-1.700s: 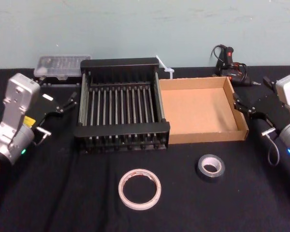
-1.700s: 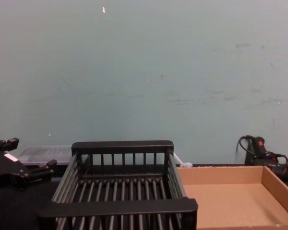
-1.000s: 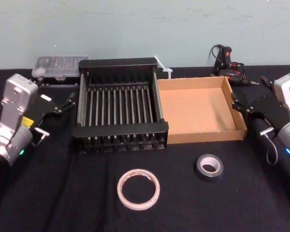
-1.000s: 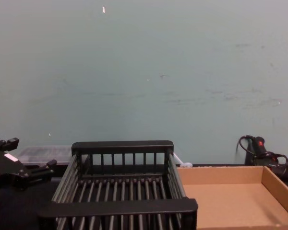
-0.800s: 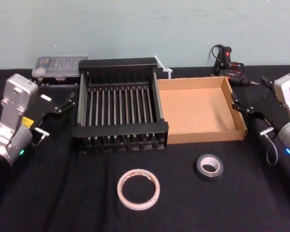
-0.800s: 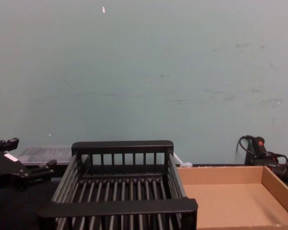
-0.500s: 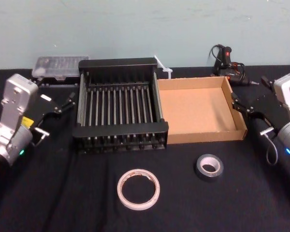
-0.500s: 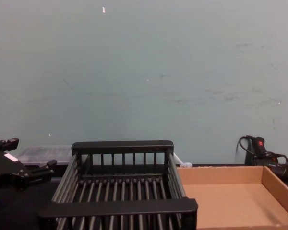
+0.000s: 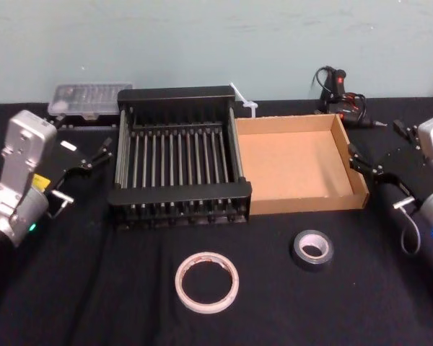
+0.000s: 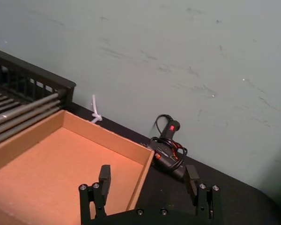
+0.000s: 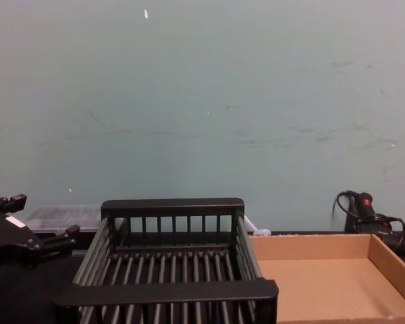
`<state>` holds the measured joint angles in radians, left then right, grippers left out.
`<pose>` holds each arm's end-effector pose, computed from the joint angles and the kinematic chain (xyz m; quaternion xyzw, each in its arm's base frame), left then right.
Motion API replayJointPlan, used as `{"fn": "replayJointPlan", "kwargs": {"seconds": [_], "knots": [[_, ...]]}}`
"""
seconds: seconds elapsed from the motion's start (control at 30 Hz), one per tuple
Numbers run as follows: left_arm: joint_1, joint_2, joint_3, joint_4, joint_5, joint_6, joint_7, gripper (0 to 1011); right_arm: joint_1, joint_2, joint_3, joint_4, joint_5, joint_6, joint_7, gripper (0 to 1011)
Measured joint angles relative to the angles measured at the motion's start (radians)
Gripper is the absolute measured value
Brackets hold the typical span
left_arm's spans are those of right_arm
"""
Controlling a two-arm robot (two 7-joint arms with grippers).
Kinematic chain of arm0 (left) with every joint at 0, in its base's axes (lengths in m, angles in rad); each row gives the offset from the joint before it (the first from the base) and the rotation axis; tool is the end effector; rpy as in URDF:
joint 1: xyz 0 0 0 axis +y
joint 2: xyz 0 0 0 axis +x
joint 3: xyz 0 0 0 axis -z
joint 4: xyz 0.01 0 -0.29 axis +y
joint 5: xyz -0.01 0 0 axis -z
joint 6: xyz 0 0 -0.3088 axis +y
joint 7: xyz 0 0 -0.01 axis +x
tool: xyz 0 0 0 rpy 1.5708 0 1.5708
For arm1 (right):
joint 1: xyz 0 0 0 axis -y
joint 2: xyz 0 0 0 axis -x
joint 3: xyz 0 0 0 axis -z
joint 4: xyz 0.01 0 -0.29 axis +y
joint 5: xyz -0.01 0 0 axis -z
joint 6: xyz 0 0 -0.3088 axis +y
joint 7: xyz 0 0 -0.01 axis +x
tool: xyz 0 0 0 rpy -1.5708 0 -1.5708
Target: Pick up the white tape and place it into the black box , Pick up the silver tape and place it into the brown box.
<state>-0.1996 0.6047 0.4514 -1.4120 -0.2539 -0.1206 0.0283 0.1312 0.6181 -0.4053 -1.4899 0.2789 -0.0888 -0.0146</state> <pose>0.3581 0.0827 -0.3022 0.1414 -0.1325 0.5799 0.7913 0.3424 -0.0834 -0.2971 -0.1357 -0.1143 -0.5790 0.7958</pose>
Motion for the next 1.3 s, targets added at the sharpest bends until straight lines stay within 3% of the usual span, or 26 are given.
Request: {"fn": "replayJointPlan", "kwargs": {"seconds": [0.37,0.63,1.03,1.3], "knots": [[0.0,0.0,0.0,0.0,0.0,0.0,0.0,1001,-0.125,0.047,0.071,-0.146,0.075,0.019,0.061,1002],[0.0,0.0,0.0,0.0,0.0,0.0,0.0,1001,-0.212,0.085,0.121,-0.24,0.147,0.069,0.127,1002],[0.0,0.0,0.0,0.0,0.0,0.0,0.0,1001,-0.327,0.151,0.174,-0.362,0.209,0.149,0.216,1002],[0.0,0.0,0.0,0.0,0.0,0.0,0.0,1001,-0.385,0.184,0.19,-0.417,0.219,0.2,0.264,1002]]}}
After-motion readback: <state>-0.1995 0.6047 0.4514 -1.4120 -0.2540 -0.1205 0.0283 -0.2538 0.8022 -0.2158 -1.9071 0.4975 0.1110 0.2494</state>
